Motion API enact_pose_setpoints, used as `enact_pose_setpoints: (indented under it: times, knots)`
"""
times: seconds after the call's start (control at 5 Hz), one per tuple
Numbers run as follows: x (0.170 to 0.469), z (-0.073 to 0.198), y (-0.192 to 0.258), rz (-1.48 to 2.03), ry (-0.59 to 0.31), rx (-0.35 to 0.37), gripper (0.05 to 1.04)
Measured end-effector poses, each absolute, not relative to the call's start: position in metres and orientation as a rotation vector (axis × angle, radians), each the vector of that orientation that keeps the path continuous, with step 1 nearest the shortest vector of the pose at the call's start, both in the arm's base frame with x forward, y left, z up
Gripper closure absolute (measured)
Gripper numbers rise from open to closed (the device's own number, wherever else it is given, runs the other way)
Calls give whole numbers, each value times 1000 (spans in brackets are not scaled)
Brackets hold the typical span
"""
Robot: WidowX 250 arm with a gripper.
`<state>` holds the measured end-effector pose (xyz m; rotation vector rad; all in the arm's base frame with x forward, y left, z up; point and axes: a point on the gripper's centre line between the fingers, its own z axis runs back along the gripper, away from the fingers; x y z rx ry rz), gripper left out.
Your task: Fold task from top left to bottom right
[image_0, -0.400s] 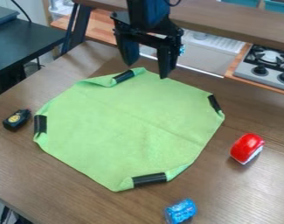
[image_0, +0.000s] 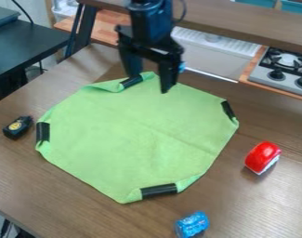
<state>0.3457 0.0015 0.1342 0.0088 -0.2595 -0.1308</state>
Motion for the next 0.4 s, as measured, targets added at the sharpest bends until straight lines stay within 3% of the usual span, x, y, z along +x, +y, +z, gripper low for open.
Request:
enact_pose_setpoints:
  times: [0.4]
  knots:
    - [381, 104, 44, -294, -351, -18, 85]
